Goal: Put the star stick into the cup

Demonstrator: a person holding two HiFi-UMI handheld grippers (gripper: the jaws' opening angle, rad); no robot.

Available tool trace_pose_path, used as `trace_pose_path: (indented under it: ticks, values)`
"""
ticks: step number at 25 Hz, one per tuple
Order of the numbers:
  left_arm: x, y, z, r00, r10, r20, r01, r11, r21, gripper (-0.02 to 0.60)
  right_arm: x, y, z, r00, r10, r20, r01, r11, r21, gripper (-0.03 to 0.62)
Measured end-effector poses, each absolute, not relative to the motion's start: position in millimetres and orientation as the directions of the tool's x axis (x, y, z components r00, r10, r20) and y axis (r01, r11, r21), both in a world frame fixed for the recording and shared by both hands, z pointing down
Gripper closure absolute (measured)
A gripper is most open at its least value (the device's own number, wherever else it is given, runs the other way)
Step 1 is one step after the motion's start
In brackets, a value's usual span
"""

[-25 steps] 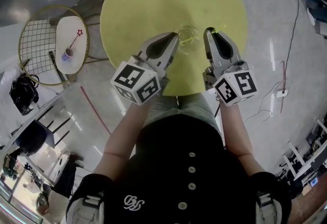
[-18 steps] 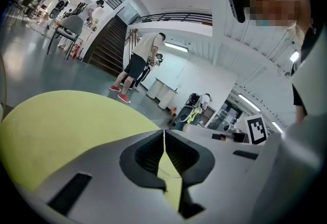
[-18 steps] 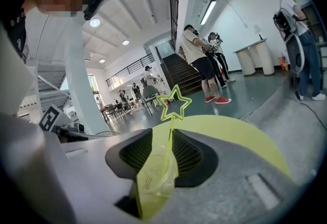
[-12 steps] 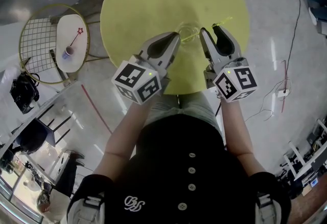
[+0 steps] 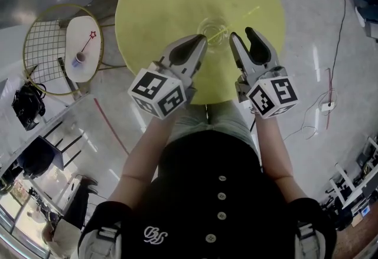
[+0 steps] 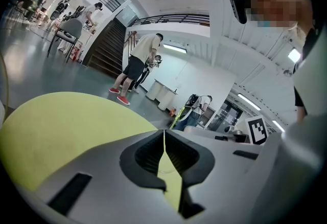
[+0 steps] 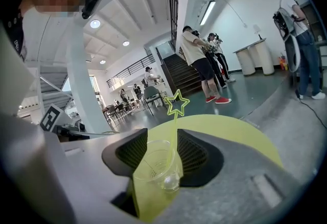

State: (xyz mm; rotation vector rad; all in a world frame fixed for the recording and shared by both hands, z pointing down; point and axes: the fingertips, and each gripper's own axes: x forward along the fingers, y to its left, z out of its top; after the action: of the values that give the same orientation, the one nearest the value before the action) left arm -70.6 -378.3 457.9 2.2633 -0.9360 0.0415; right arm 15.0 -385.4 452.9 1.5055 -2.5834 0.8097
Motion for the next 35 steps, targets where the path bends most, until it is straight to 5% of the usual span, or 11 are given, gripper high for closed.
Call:
trace_pose_path:
  ticks: [24, 35]
  values:
    - [-27.1, -297.7, 400.2, 0.696, -0.696, 0.178, -0.678, -0.556, 0.481, 0.565, 26.9, -297.4, 389.8, -0.693, -0.707, 0.141, -0.694, 0.601, -0.395, 0.431]
    - [-24.6, -269.1, 371.0, 0.671, -0.732, 0.120, -0.700, -0.571, 0.428, 0.565, 29.9, -255.1, 367.2, -0.738, -0.667, 0.102, -0.653, 0.667, -0.359, 0.498]
